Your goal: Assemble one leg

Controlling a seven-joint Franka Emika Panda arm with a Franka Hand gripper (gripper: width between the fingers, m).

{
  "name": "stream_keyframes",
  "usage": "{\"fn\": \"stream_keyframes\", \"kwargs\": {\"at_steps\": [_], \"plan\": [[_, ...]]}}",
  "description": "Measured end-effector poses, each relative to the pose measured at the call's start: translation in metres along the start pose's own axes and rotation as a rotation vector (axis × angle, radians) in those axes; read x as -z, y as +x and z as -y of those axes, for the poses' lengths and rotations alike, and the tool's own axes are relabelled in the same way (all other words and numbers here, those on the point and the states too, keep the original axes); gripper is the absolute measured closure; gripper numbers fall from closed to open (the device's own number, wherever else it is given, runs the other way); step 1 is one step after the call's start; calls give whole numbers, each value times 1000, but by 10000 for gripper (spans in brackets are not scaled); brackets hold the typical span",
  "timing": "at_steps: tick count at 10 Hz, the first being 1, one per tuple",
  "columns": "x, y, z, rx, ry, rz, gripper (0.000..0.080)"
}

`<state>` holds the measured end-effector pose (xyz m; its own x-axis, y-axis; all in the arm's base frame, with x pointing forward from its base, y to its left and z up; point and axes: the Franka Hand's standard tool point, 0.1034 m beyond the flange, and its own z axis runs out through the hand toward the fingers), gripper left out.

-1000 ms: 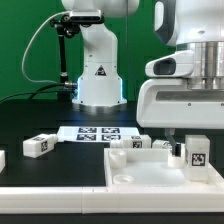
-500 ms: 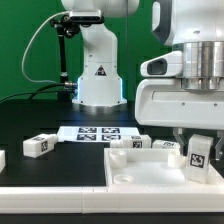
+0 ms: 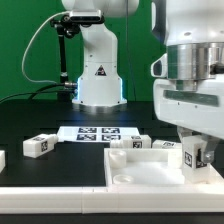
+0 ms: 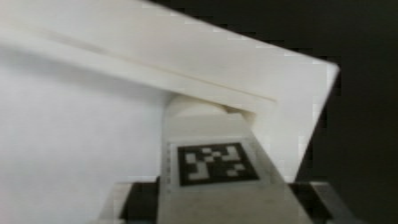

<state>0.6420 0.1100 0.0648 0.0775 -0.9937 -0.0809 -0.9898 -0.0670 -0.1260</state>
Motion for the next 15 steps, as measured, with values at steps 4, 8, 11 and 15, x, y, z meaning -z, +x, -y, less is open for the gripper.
{"fn": "stream_keyframes", "kwargs": {"at_steps": [4, 8, 11, 15], "plan": [[-1, -3, -1, 44, 1, -4, 434], [0, 12, 1, 654, 33, -24, 156], [0, 10, 1, 881, 23, -38, 151], [23, -6, 18, 1325, -22, -49, 163]]}}
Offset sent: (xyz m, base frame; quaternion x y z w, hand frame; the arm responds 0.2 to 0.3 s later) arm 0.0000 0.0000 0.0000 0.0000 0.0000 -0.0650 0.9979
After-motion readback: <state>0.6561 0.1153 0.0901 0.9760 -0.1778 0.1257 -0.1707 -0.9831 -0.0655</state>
